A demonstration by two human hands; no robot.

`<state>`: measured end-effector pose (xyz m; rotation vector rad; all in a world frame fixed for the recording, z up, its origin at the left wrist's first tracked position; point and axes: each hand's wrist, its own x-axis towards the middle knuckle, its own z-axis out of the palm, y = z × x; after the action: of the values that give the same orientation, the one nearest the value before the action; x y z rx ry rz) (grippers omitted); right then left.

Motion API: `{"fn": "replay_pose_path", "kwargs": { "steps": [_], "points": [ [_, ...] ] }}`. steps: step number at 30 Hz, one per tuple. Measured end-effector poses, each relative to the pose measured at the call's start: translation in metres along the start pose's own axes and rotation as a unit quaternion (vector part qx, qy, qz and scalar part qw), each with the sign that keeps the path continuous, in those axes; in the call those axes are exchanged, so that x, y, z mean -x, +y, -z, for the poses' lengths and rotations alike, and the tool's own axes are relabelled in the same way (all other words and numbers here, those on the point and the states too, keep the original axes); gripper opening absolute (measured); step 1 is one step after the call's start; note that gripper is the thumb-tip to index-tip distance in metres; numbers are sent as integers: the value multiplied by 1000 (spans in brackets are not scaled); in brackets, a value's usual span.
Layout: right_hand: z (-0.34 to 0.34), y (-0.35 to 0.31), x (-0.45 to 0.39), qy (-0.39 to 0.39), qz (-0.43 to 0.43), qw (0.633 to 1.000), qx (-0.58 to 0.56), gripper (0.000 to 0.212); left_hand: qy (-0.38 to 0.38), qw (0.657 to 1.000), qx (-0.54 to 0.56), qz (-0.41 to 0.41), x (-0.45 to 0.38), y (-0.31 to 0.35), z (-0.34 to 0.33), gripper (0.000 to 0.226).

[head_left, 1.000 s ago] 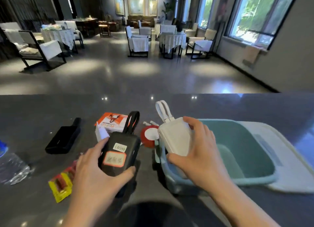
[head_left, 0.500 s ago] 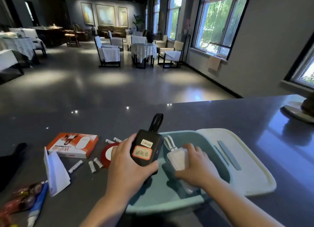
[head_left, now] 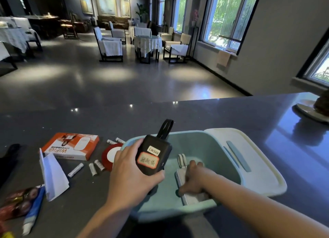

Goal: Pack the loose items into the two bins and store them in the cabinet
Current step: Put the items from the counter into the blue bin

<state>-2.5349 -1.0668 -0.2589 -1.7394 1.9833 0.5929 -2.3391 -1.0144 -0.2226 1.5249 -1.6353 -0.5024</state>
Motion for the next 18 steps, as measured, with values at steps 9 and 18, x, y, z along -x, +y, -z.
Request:
{"fn": "replay_pose_path", "kwargs": {
  "steps": [9,18],
  "points": [
    [24,27,15,82,306,932,175,72,-2,1000,-20,-9,1,2,-1,84],
    [26,21,5,28,365,907,210,86,1,1000,1,6,1,1,0,81]
  ]
}}
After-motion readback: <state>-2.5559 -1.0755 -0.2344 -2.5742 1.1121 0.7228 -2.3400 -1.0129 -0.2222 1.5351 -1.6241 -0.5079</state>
